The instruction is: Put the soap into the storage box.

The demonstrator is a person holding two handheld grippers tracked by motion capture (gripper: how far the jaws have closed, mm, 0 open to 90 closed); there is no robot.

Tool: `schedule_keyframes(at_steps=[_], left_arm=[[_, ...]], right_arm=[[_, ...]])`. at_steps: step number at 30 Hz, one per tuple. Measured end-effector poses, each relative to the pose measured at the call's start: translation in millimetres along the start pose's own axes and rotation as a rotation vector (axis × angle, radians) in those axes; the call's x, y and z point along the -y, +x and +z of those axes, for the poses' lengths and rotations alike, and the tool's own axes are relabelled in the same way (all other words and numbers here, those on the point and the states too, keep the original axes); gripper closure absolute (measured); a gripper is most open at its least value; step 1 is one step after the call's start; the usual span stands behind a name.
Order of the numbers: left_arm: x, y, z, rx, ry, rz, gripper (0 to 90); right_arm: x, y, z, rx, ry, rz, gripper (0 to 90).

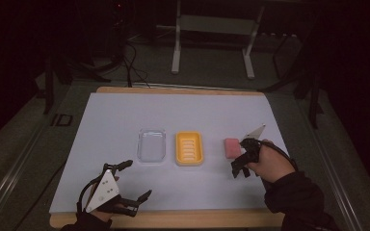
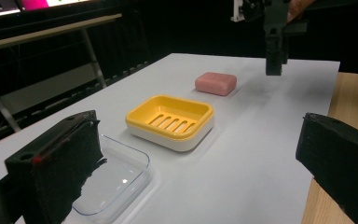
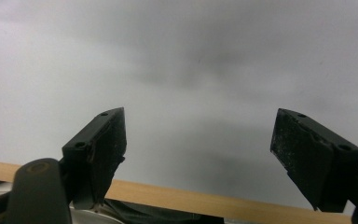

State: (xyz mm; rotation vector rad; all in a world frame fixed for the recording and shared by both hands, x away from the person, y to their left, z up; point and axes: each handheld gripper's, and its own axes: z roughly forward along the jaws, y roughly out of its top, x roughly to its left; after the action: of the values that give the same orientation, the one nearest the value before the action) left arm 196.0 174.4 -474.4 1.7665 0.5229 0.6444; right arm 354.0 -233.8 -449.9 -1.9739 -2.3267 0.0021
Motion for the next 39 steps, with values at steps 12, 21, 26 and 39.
schedule_keyframes(at_steps=[12, 21, 26, 39], left_arm=[[0.0, -0.6, 0.1, -0.001, 0.0, 0.005, 0.6], [0.0, -0.7, 0.2, 0.002, 0.002, 0.006, 0.6], [0.1, -1.0, 0.4, 0.005, 0.003, 0.009, 0.6], [-0.1, -2.0, 0.1, 0.002, 0.005, 0.02, 0.6]], right_arm=[[-22.0, -4.1, -16.5, -0.003, -0.05, 0.017, 18.5], [-43.2, -4.6, -26.4, 0.009, -0.102, 0.017, 18.8], [-53.7, -4.3, -25.8, 0.002, -0.124, 0.022, 18.2], [-83.2, 1.0, 3.1, 0.027, -0.128, -0.003, 18.9]])
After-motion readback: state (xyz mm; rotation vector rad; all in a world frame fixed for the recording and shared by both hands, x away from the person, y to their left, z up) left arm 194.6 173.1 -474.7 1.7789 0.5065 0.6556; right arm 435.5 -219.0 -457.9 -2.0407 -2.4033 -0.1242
